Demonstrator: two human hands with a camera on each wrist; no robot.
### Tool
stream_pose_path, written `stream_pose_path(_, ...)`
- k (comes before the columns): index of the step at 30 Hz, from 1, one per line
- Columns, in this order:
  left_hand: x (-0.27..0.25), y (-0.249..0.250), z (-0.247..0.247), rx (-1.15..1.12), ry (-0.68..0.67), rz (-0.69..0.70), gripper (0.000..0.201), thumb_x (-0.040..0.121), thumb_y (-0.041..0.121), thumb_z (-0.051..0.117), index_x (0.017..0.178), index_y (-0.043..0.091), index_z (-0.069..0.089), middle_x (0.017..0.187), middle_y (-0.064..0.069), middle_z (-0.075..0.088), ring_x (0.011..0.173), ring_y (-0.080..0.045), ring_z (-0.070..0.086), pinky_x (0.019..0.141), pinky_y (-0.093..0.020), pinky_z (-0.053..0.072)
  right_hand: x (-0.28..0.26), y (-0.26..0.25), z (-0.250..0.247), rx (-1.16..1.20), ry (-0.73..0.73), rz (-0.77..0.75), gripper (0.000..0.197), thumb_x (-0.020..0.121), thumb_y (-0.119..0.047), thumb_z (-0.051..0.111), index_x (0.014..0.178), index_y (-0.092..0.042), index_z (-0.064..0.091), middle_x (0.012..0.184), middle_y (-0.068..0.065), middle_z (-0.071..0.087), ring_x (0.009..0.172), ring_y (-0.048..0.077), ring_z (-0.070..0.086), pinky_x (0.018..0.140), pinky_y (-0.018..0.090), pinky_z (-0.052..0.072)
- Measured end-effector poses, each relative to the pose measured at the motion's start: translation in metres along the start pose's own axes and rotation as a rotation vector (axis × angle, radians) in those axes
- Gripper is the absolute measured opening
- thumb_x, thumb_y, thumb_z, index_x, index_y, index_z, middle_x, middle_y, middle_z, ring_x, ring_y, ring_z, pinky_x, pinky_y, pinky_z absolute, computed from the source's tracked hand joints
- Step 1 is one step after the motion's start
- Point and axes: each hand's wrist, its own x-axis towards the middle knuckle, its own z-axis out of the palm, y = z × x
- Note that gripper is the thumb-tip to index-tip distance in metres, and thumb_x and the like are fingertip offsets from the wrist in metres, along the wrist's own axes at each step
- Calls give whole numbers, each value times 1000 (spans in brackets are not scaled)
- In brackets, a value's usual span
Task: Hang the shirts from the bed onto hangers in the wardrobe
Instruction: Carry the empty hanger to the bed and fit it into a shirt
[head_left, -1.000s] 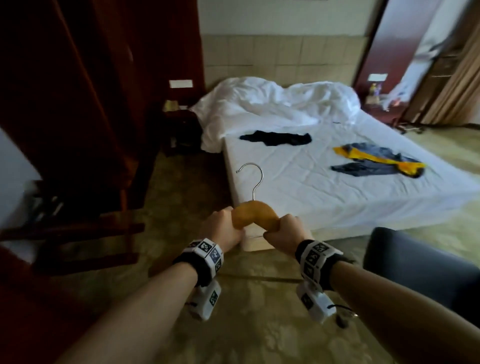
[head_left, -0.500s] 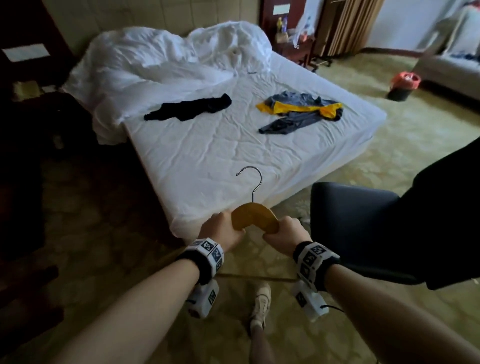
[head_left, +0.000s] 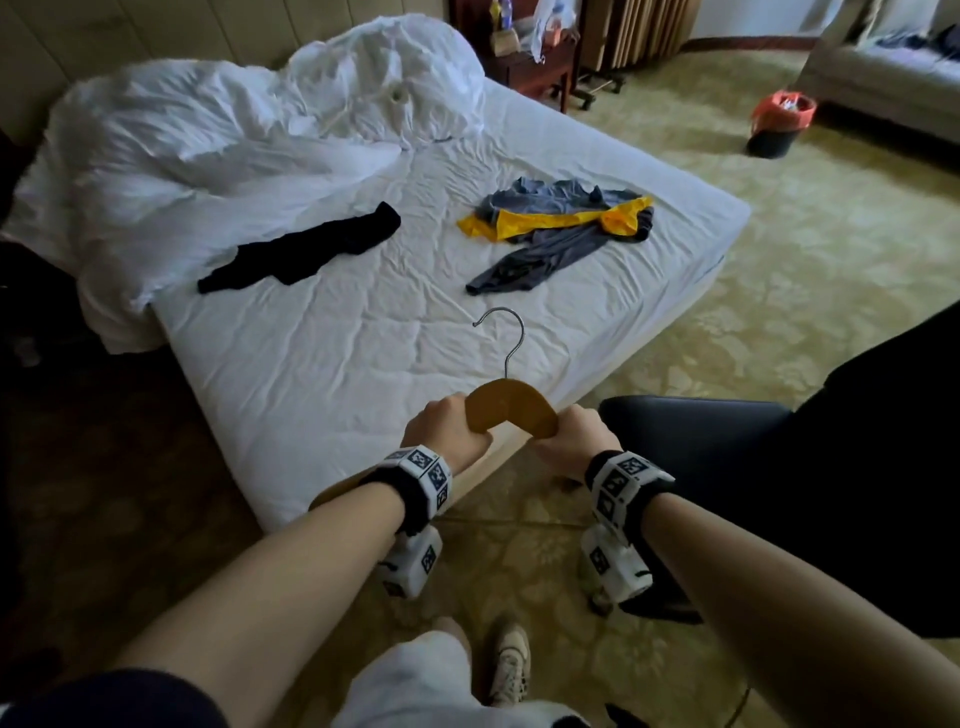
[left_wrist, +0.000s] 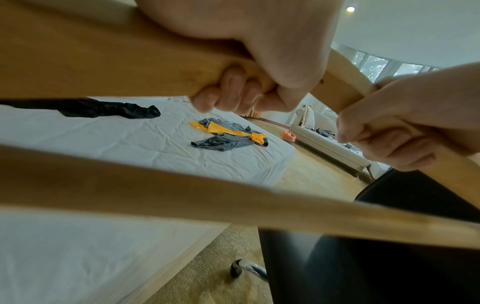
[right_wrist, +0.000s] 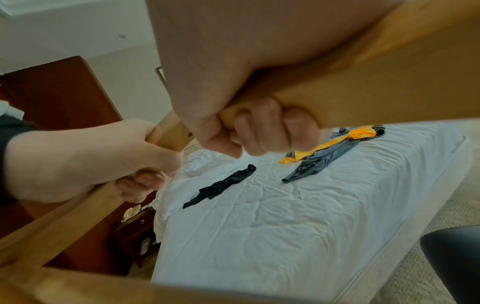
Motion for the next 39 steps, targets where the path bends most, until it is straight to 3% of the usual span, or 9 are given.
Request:
stream_pose_path(5, 77, 8, -4, -9, -25, -20, 26, 74, 37, 67, 95, 24, 61, 87, -1, 68, 81, -28, 67, 76, -33, 55, 78, -14, -19, -30, -34, 21, 26, 77, -33, 67, 93, -13, 69, 87, 6, 71, 75, 21, 68, 73, 38, 61)
stream_pose_path(8, 135, 7, -8, -26, -22, -40, 27, 73, 38, 67, 95, 24, 60, 88, -1, 68, 82, -27, 66, 76, -34, 56, 135, -31, -27, -28, -52, 29, 28, 75, -33, 67, 89, -9, 66, 80, 4, 68, 69, 20, 67, 64, 33, 58)
stream_pose_path(11, 199, 1, -18, -35, -19, -69, 27, 77, 35, 68, 98, 21, 60, 89, -1, 68, 82, -26, 66, 76, -33, 54, 200, -56, -36, -63, -85, 33, 21, 75, -33, 66, 73, -12, 61, 65, 0, 57, 56, 17, 55, 51, 27, 42)
stream_pose_path(19, 350, -11, -66, -26, -14, -111, 22, 78, 31, 66, 96, 21, 60, 85, -1, 67, 81, -25, 66, 76, -32, 54, 347, -132, -64, -69, -174, 42, 20, 77, -35, 70, 77, -16, 63, 70, 1, 61, 60, 17, 58, 55, 29, 44)
stream_pose_path(23, 401, -22, -79, 0, -30, -144, 20, 78, 33, 65, 95, 24, 57, 85, 1, 67, 81, -23, 67, 78, -33, 55, 403, -159, -70, 79, -364, 48, 25, 78, -33, 76, 82, -10, 64, 61, 3, 61, 49, 16, 54, 49, 27, 45)
stream_pose_path(27, 455, -29, -84, 56, -51, -88, 21, 83, 35, 66, 100, 25, 59, 88, 2, 68, 87, -21, 68, 81, -33, 55, 462, -195, -77, 351, -543, -9, 26, 84, -25, 74, 93, -1, 69, 66, 10, 67, 54, 20, 58, 57, 33, 48)
stream_pose_path(33, 527, -39, -98, 201, -81, 14, 21, 87, 36, 62, 104, 24, 57, 92, 0, 70, 88, -23, 68, 79, -34, 53, 546, -239, -78, 436, -760, 91, 49, 85, -43, 72, 97, 5, 70, 73, 18, 67, 60, 26, 61, 63, 36, 52)
stream_pose_path(36, 564, -52, -106, 140, -92, 24, 31, 84, 23, 67, 112, 27, 55, 105, 2, 67, 100, -20, 64, 89, -35, 50, 581, -255, -68, 463, -789, 155, 64, 70, -60, 73, 99, -3, 71, 75, 12, 63, 64, 21, 57, 65, 34, 48)
stream_pose_path(39, 603, -75, -106, 103, -41, 36, 64, 78, 16, 73, 135, 24, 46, 133, 1, 51, 125, -20, 46, 105, -34, 39, 616, -267, -59, 503, -751, 82, 47, 72, -59, 76, 96, -19, 74, 77, 3, 56, 60, 13, 46, 58, 29, 40)
